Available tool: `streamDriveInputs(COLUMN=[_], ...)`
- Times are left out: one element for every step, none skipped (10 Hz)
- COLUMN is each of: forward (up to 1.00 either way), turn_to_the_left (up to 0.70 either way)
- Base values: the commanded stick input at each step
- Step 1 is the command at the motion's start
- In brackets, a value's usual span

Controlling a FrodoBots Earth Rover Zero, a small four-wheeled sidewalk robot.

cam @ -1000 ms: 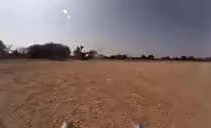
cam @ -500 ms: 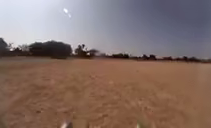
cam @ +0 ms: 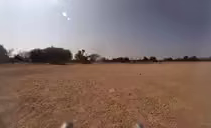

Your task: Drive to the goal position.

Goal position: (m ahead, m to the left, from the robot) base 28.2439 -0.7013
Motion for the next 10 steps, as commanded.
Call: streamDriveInputs(forward=[0.70, 0.70, 0.70, 0.70, 0.70, 0.70, 0.70, 0.70, 0.70, 0.70], turn_to_the_left=[0.00, 0.00, 0.00, 0.00, 0.00, 0.00, 0.00, 0.00, 0.00, 0.00])
